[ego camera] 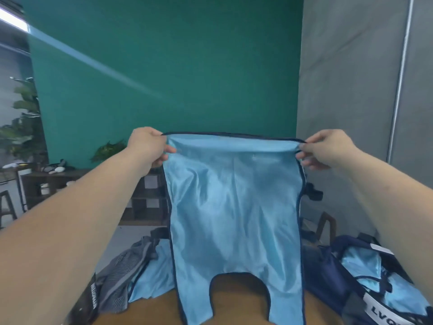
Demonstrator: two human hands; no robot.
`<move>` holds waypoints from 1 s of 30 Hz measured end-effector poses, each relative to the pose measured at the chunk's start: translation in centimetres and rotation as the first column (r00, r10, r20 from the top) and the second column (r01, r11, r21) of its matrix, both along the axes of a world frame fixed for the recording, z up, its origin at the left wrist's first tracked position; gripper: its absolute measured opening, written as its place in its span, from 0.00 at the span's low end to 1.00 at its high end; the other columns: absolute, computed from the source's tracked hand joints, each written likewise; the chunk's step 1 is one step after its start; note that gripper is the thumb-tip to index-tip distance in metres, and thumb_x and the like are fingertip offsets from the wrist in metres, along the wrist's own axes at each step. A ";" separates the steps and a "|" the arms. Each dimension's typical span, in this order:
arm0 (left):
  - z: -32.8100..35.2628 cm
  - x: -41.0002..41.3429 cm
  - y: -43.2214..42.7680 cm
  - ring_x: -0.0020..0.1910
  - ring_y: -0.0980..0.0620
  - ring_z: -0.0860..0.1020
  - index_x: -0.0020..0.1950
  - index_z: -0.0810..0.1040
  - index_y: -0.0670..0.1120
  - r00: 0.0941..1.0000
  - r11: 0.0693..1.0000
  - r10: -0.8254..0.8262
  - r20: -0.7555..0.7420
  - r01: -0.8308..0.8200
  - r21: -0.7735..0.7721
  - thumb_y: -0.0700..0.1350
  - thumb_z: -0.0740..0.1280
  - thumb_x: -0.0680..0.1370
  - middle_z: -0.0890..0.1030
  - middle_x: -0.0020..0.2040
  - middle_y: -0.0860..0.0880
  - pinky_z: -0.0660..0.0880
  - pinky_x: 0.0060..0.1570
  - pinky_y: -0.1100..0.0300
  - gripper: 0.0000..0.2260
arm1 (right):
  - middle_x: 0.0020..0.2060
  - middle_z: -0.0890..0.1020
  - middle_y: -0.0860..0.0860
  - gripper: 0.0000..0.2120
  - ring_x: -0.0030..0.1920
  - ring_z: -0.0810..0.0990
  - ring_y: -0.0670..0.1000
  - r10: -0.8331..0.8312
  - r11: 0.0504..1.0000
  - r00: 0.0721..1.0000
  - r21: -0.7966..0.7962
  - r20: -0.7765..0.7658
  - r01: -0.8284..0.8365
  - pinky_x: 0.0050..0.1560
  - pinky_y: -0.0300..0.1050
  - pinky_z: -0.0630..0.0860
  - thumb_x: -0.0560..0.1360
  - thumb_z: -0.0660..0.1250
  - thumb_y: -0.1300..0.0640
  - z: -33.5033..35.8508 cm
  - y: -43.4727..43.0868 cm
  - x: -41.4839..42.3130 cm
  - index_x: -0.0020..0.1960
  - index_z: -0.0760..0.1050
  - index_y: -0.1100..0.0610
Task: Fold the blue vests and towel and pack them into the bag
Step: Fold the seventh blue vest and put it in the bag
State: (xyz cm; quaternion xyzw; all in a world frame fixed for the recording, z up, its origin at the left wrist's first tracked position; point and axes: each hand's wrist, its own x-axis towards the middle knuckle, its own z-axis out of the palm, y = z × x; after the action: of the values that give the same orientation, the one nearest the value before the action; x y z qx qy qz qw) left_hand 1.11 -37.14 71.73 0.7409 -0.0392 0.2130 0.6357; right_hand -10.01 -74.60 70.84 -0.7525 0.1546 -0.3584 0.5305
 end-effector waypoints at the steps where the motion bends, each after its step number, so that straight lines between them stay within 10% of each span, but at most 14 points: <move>1: 0.2 -0.3 -0.3 0.19 0.55 0.71 0.64 0.75 0.45 0.999 0.999 0.000 0.043 0.002 -0.033 0.43 0.63 0.86 0.86 0.37 0.46 0.71 0.26 0.63 0.08 | 0.41 0.88 0.59 0.05 0.27 0.83 0.52 -0.012 1.000 0.998 0.027 0.055 0.011 0.29 0.45 0.81 0.81 0.69 0.60 0.0 0.3 0.0 0.55 0.73 0.55; 7: 2.4 -3.4 -2.5 0.23 0.46 0.77 0.57 0.71 0.51 0.861 0.944 0.093 0.500 0.085 -0.320 0.45 0.57 0.87 0.85 0.36 0.46 0.73 0.28 0.58 0.04 | 0.41 0.88 0.56 0.08 0.34 0.86 0.62 -0.078 0.992 0.784 0.128 0.616 -0.002 0.32 0.51 0.81 0.82 0.58 0.61 2.9 2.5 -1.9 0.51 0.65 0.48; 15: 5.2 -4.5 -2.8 0.24 0.40 0.78 0.56 0.69 0.49 0.627 0.923 0.230 0.744 0.102 -0.372 0.44 0.56 0.86 0.84 0.36 0.42 0.73 0.25 0.56 0.04 | 0.40 0.86 0.53 0.04 0.31 0.85 0.60 -0.091 0.992 0.524 0.033 0.847 0.118 0.29 0.49 0.78 0.82 0.57 0.56 5.1 3.6 -3.4 0.55 0.66 0.50; 18: 3.0 -0.5 -3.5 0.25 0.43 0.80 0.55 0.68 0.51 0.786 0.963 0.161 0.597 0.008 -0.271 0.43 0.55 0.86 0.86 0.39 0.43 0.74 0.27 0.55 0.04 | 0.38 0.85 0.54 0.06 0.30 0.85 0.57 -0.112 0.989 0.622 0.026 0.775 0.146 0.28 0.50 0.79 0.82 0.59 0.59 2.5 2.6 -0.4 0.54 0.67 0.49; 20: 0.0 2.4 -3.8 0.32 0.45 0.83 0.56 0.69 0.48 0.975 0.995 0.007 0.223 0.015 -0.099 0.40 0.54 0.87 0.87 0.48 0.39 0.76 0.33 0.56 0.06 | 0.41 0.85 0.58 0.07 0.30 0.85 0.54 -0.089 0.995 0.847 0.093 0.523 0.048 0.29 0.50 0.83 0.83 0.59 0.64 -0.4 1.1 2.6 0.56 0.67 0.53; 23: -3.8 5.3 -3.4 0.48 0.43 0.86 0.74 0.68 0.38 0.922 0.980 -0.200 -0.331 0.186 -0.073 0.39 0.51 0.88 0.84 0.60 0.39 0.84 0.45 0.47 0.17 | 0.53 0.85 0.66 0.05 0.32 0.86 0.56 0.110 0.932 0.994 0.348 -0.013 -0.099 0.30 0.46 0.84 0.86 0.57 0.66 -4.6 -0.8 5.7 0.53 0.68 0.58; 30: -0.3 6.7 -4.8 0.59 0.46 0.84 0.56 0.65 0.50 0.959 0.956 -0.205 0.197 0.240 -0.170 0.44 0.50 0.88 0.73 0.68 0.47 0.82 0.58 0.41 0.06 | 0.58 0.82 0.64 0.08 0.51 0.88 0.56 0.018 0.971 0.904 0.208 0.426 -0.118 0.51 0.48 0.85 0.82 0.57 0.64 -2.4 -2.7 9.1 0.50 0.66 0.51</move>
State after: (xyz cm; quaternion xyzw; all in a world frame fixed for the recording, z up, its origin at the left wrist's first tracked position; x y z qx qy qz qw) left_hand 7.84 -41.95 71.39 0.6451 -0.1583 0.2077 0.7181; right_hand -0.89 -77.27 68.40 -0.5962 0.0502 -0.4733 0.6465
